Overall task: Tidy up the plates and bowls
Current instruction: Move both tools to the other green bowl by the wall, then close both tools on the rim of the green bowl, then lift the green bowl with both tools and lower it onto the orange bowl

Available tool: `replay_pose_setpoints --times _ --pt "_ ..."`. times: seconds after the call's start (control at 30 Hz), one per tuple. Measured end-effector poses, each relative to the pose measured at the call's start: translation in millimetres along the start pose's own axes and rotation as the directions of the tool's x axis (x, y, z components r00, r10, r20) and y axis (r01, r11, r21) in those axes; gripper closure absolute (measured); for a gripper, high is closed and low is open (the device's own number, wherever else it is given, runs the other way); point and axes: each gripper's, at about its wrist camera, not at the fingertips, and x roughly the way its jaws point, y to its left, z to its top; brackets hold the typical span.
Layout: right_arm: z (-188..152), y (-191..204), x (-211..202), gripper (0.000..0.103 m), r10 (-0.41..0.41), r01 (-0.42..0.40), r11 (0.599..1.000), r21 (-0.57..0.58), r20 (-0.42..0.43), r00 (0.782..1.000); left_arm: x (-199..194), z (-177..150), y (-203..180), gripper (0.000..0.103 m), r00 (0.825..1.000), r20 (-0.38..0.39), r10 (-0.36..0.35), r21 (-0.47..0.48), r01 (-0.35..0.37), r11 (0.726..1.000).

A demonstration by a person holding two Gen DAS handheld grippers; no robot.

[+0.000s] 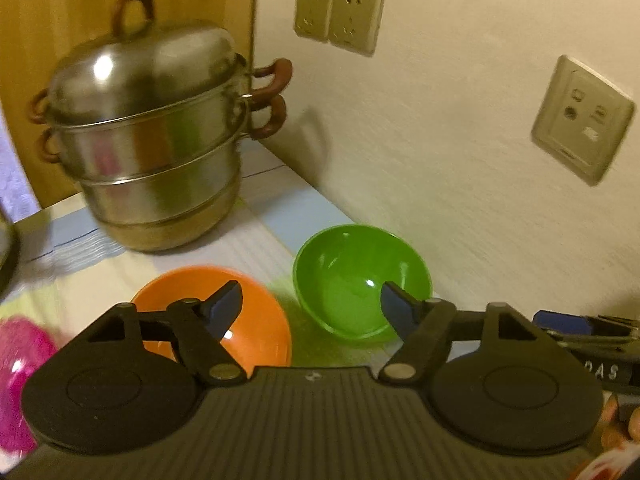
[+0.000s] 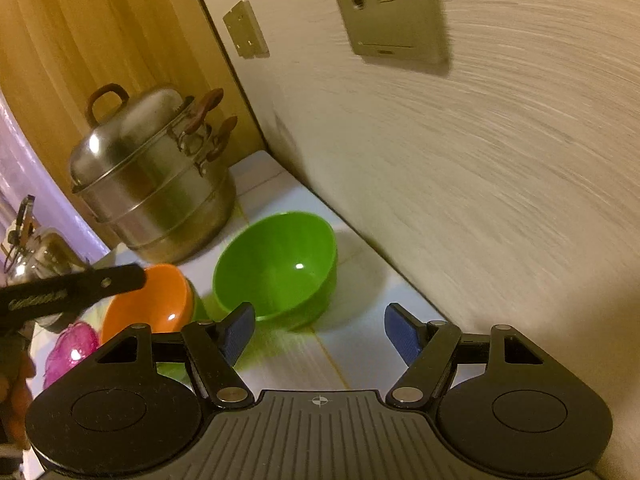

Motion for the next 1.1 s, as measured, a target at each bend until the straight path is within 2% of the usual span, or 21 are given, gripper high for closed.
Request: replay_pose_setpoints --times 0.1,0.27,0.37,0.43,0.6,0.83,1.1 --pt "6.1 3.2 14.0 0.031 -0.005 0.005 1.0 -0.012 -0.001 1.0 30.4 12.3 4.1 0.04 0.999 -0.051 -0.013 0.008 0.013 1.0" --pt "13.5 0.4 42.6 0.035 -0.008 0.009 1.0 0.01 -0.029 1.0 73.6 22.8 11.7 0.044 0.994 -0.113 0.002 0.019 0.0 1.0" --pt "17.6 -4.4 61.6 0.038 -0.011 0.013 0.999 0.035 -0.051 0.999 93.1 24.9 19.7 0.044 0.989 -0.144 -0.023 -0.006 0.023 1.0" --pt "18.6 -7.8 74.0 0.039 -0.021 0.024 0.999 0.049 -0.065 0.998 102.6 25.7 21.1 0.049 0.987 -0.155 -0.032 -0.001 0.033 0.999" --pt "17.5 -16.8 101.0 0.05 -0.026 0.035 0.996 0.088 -0.103 0.994 125.4 27.4 19.8 0.057 0.982 -0.186 -0.038 0.04 0.046 0.998" --pt "16.8 -20.7 125.8 0.066 -0.014 0.029 0.994 0.11 -0.135 0.991 145.3 24.3 15.2 0.078 0.971 -0.237 -0.037 0.071 0.056 0.996" --pt "17.1 -18.6 134.5 0.084 -0.011 0.024 0.995 0.095 -0.14 0.99 155.2 20.9 15.2 0.094 0.967 -0.256 -0.014 0.074 0.034 0.997"
